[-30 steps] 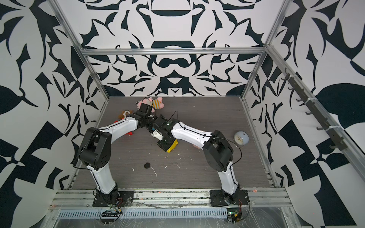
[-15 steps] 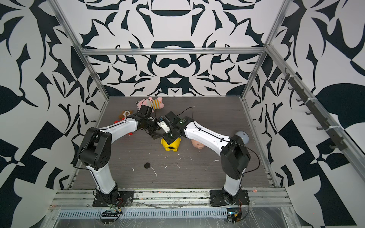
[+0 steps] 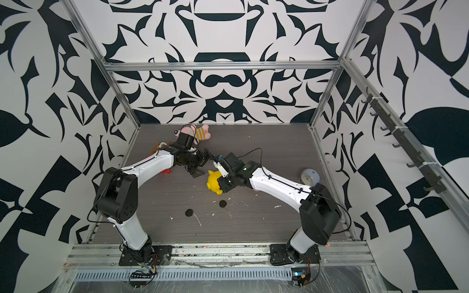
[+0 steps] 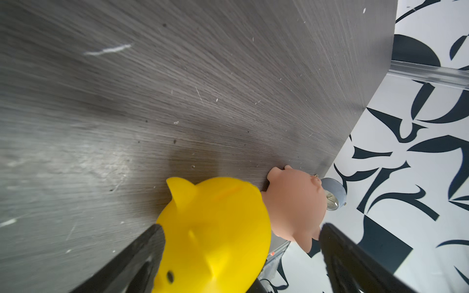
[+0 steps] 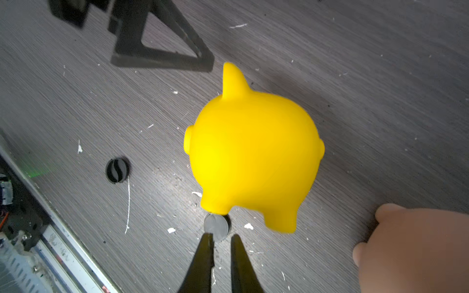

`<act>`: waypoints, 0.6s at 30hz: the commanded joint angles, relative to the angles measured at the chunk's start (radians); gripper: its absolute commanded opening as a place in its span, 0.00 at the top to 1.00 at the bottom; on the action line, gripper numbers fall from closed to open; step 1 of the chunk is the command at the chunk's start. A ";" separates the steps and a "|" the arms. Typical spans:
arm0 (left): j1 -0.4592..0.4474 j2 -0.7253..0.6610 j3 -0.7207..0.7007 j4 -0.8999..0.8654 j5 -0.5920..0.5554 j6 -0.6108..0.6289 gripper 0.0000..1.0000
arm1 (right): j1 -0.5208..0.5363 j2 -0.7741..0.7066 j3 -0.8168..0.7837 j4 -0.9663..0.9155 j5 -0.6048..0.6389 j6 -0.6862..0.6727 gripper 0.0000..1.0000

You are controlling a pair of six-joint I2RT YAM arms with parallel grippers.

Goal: Open piggy banks
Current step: Open the lid on the piggy bank.

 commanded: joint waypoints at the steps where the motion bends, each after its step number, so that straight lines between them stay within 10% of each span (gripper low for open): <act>1: 0.004 -0.047 0.030 -0.074 -0.056 0.076 0.01 | -0.012 -0.045 -0.023 0.077 -0.008 0.065 0.82; 12: 0.013 -0.100 0.071 -0.088 -0.172 0.172 0.01 | -0.032 -0.084 -0.081 0.121 0.011 0.092 0.79; 18: 0.055 -0.210 0.044 -0.087 -0.364 0.217 0.01 | -0.034 -0.122 -0.162 0.199 -0.069 0.160 0.49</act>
